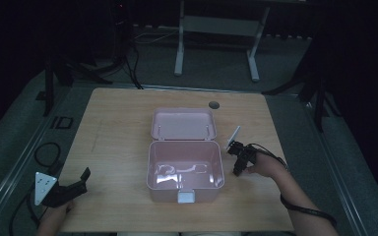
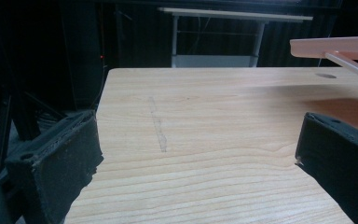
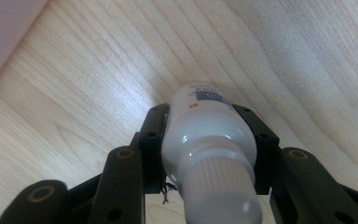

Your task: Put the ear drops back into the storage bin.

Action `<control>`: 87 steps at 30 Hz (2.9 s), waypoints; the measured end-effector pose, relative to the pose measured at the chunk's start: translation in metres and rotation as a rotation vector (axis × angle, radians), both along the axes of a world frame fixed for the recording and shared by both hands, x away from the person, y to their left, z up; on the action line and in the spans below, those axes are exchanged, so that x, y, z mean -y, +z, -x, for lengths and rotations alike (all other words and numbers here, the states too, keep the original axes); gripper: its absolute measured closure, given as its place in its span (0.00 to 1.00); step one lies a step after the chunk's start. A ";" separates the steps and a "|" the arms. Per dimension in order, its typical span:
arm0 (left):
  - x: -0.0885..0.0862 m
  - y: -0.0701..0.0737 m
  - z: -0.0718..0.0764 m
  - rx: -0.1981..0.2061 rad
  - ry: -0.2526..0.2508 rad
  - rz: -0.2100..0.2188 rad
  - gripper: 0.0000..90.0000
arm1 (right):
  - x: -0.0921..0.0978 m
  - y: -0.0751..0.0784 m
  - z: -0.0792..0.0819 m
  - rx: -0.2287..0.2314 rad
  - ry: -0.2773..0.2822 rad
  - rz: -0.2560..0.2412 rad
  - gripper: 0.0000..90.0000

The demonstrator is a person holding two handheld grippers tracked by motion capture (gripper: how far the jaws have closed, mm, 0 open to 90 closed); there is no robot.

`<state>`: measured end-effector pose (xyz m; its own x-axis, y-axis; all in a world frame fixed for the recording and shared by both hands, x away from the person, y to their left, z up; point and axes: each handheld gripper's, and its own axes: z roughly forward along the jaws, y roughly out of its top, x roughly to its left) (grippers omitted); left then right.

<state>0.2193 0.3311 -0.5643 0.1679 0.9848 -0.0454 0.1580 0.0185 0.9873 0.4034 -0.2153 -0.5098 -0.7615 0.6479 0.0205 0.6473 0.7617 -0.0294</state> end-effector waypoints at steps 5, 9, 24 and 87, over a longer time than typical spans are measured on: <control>0.000 0.000 0.000 -0.001 0.000 0.000 0.00 | 0.002 0.005 0.005 0.013 0.087 0.001 0.66; 0.000 0.000 0.000 0.000 0.000 0.000 0.00 | 0.003 0.009 0.010 0.020 0.159 0.019 0.66; 0.000 0.000 0.000 -0.001 0.003 0.000 0.00 | 0.008 0.015 0.033 0.016 0.443 0.045 0.66; 0.000 0.000 0.000 -0.007 0.014 0.005 0.00 | -0.031 0.145 0.074 0.058 0.685 0.078 0.66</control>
